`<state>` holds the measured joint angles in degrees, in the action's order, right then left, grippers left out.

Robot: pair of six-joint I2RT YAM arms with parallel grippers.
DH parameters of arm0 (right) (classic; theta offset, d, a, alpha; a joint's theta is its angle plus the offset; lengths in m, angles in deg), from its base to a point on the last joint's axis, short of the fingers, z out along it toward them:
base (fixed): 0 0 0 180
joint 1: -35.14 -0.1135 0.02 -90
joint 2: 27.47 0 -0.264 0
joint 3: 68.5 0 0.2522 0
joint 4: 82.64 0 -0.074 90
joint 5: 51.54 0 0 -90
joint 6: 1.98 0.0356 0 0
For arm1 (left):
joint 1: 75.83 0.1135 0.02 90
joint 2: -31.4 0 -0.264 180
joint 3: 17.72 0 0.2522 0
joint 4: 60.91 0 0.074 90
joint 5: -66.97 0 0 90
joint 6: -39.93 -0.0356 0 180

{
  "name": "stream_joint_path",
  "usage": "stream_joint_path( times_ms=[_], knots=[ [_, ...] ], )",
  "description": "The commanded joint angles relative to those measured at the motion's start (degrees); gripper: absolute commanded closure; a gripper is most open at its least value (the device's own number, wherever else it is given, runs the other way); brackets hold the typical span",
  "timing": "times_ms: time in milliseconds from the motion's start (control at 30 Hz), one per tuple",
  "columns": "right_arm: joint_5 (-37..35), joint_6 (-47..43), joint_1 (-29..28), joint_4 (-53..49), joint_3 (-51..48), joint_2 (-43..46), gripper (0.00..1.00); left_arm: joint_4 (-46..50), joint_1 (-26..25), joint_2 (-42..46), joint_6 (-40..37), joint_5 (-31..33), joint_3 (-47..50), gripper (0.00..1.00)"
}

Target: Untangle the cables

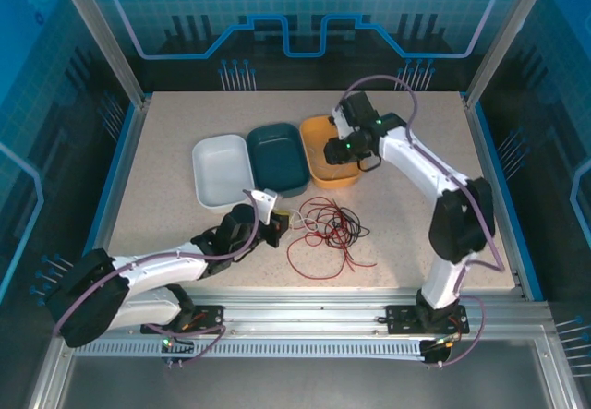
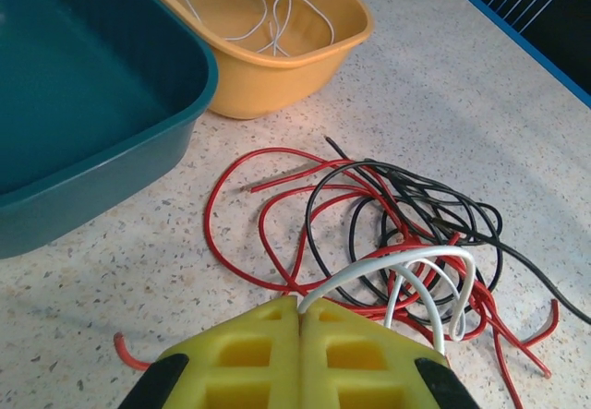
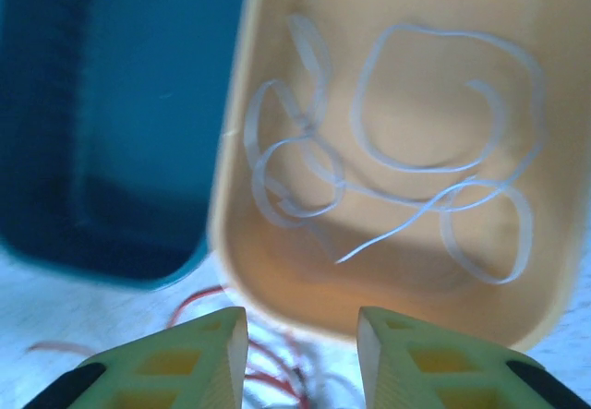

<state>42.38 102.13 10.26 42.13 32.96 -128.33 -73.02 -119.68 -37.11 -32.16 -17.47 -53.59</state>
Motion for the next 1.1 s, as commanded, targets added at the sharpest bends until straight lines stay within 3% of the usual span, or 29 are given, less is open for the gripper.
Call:
stream_joint_path(
  times_ms=[0, 233, 400, 567, 800, 1067],
  knots=[
    [11.81, 4.12, -1.72, 10.23, -8.73, 7.33, 0.64, 0.62, 0.96, -1.23, -0.75, -2.72, -2.61, 1.00],
    [15.01, 7.39, -7.57, 19.44, -22.74, 17.02, 0.66, 2.22, 4.12, -3.75, 0.04, -10.12, -6.21, 1.00],
    [9.08, 10.35, -11.83, 23.13, -28.84, 21.80, 0.63, 4.92, 6.39, -5.78, 2.34, -12.15, -10.11, 1.00],
    [4.47, 13.10, -12.23, 26.41, -34.40, 28.10, 0.59, 10.30, 8.56, -9.75, 4.08, -12.21, -18.34, 1.00],
    [-2.86, 13.20, -11.85, 25.43, -41.13, 38.70, 0.45, 14.00, 10.09, -17.37, 6.66, -14.41, -32.25, 1.00],
    [-10.83, 16.87, -11.17, 23.44, -46.05, 46.80, 0.14, 17.51, 10.18, -28.55, 6.41, -15.14, -48.77, 1.00]
  ],
)
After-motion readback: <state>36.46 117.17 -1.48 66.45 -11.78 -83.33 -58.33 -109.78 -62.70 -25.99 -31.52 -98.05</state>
